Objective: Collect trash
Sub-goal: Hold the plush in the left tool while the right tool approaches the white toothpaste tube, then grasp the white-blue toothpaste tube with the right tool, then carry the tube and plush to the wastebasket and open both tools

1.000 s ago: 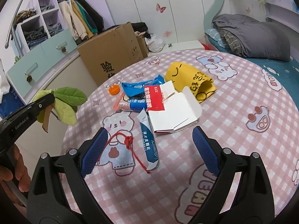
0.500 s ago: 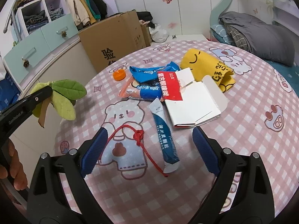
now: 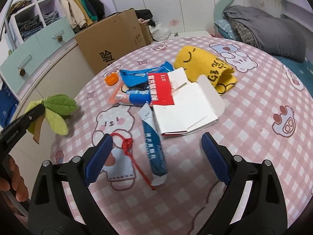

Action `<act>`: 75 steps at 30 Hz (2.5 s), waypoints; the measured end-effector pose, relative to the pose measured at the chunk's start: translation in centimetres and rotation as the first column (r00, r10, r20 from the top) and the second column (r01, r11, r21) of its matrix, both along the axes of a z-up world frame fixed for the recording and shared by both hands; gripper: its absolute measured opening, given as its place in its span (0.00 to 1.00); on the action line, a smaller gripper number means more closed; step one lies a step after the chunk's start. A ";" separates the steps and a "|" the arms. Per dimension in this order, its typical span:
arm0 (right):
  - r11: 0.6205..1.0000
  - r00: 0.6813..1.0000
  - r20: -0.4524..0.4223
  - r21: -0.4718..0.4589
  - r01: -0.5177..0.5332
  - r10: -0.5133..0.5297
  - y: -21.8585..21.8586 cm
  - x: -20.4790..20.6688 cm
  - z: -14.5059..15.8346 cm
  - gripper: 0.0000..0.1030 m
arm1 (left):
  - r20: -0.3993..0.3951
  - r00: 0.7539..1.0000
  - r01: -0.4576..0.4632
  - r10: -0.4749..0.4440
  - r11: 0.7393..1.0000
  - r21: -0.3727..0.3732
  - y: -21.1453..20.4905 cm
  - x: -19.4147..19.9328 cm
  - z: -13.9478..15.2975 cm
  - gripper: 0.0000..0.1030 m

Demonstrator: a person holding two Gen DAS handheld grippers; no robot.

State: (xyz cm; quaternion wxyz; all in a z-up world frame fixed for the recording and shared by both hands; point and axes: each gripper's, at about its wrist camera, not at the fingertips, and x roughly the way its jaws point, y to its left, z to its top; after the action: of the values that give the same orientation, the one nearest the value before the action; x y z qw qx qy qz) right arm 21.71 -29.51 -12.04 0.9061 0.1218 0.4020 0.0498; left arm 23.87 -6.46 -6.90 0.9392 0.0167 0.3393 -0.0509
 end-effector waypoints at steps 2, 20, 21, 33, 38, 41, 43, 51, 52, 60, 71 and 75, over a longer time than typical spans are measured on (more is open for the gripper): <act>1.000 1.000 -0.003 -0.006 0.009 -0.009 -0.5 -0.1 0.0 0.87 | 0.000 1.000 -0.001 0.001 1.000 -0.006 0.3 0.0 -0.1 0.05; 0.994 0.998 -0.051 -0.092 -0.052 0.047 2.2 -0.3 -0.4 0.87 | 0.000 0.999 0.046 -0.046 0.999 -0.014 0.1 -0.1 -0.2 0.05; 0.994 0.997 -0.051 -0.089 -0.061 0.057 2.6 -0.2 -0.5 0.87 | 0.001 0.999 0.047 -0.047 0.999 -0.014 0.3 -0.1 -0.2 0.05; 0.968 0.994 -0.042 -0.229 -0.107 0.100 5.9 0.4 -0.9 0.11 | 0.003 0.999 0.040 -0.039 0.999 -0.036 1.8 -0.5 -0.2 0.05; 0.976 0.987 -0.006 -0.147 -0.158 0.159 7.6 -0.4 0.0 0.11 | 0.007 0.999 0.035 -0.035 0.997 -0.065 3.5 -0.9 0.0 0.05; 0.974 0.978 0.027 -0.097 -0.203 0.206 9.5 -0.5 1.3 0.11 | 0.009 1.000 0.020 -0.020 0.997 -0.079 4.9 -1.1 0.0 0.05; 0.969 0.970 0.046 -0.071 -0.237 0.240 11.0 -0.4 2.2 0.11 | 0.010 1.000 0.005 -0.004 0.995 -0.096 6.4 -1.1 0.1 0.05; 0.920 0.918 0.075 0.019 -0.392 0.389 20.2 2.2 3.5 0.11 | 0.006 0.993 -0.116 0.118 0.983 -0.143 14.6 -1.5 -0.2 0.05; 0.911 0.910 0.071 0.025 -0.411 0.409 21.6 2.6 3.3 0.11 | 0.004 0.990 -0.137 0.139 0.980 -0.144 15.8 -1.5 -0.5 0.05; 0.856 0.857 -0.016 0.054 -0.513 0.515 33.0 6.4 -1.2 0.11 | -0.060 0.948 -0.317 0.312 0.940 -0.124 26.0 -1.0 -4.7 0.05; 0.831 0.819 -0.155 0.031 -0.555 0.553 43.3 11.3 -11.9 0.65 | -0.239 0.859 -0.481 0.453 0.874 -0.072 35.5 0.9 -14.4 0.05; 0.838 0.824 -0.178 0.002 -0.546 0.538 42.7 11.0 -13.4 0.65 | -0.282 0.846 -0.489 0.453 0.869 -0.070 36.2 1.4 -16.6 0.05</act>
State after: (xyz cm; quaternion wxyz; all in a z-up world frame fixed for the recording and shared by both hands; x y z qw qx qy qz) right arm 32.75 13.17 -25.43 0.8194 -0.0156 0.4973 0.2846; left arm 25.22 29.74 -23.49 0.8697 -0.1396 0.4469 0.1565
